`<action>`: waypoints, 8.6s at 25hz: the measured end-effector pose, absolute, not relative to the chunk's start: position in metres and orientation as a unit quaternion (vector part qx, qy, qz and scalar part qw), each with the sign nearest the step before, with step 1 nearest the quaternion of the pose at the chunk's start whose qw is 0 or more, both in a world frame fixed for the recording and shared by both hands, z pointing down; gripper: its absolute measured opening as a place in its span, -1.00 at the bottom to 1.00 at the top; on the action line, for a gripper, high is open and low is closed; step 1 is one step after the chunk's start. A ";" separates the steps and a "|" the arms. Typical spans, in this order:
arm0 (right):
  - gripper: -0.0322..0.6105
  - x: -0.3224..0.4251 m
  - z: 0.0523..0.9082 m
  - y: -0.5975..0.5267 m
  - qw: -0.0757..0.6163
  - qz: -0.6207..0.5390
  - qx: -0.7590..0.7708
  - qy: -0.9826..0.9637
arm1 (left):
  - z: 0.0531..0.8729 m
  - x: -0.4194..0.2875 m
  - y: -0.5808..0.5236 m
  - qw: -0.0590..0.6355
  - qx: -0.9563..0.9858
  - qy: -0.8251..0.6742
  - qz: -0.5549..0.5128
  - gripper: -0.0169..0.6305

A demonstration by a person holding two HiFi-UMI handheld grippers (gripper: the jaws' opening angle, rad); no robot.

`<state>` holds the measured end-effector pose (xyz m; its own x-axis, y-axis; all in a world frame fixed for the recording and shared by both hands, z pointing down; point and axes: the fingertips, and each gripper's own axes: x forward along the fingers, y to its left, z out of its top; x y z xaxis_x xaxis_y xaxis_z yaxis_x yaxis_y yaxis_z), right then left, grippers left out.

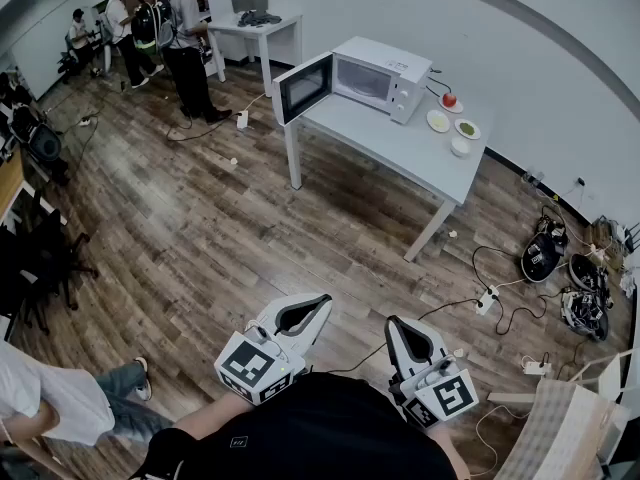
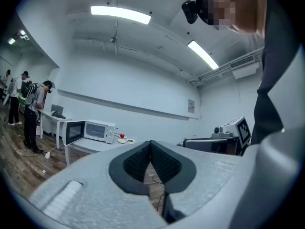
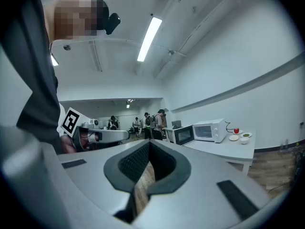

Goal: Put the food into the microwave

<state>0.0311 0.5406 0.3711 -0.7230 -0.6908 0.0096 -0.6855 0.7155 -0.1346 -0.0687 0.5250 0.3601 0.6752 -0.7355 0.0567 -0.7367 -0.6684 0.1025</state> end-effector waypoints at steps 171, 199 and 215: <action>-0.61 0.382 0.727 -0.268 -0.647 0.154 -0.370 0.649 | 0.556 0.247 -0.258 0.111 0.947 -0.219 0.207 -0.92; -0.65 0.211 0.640 -0.258 -0.569 0.277 -0.342 0.694 | 0.513 0.088 -0.266 0.123 0.930 -0.307 0.158 -0.92; -0.65 0.000 0.598 -0.292 -0.544 0.324 -0.333 0.699 | 0.493 -0.101 -0.302 0.112 0.927 -0.336 0.122 -0.92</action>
<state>0.0001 -0.2918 0.5976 -0.1872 -0.8174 0.5448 -0.1134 0.5689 0.8146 -0.1011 -0.3024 0.4925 0.7444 -0.5960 0.3012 -0.6504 -0.7492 0.1250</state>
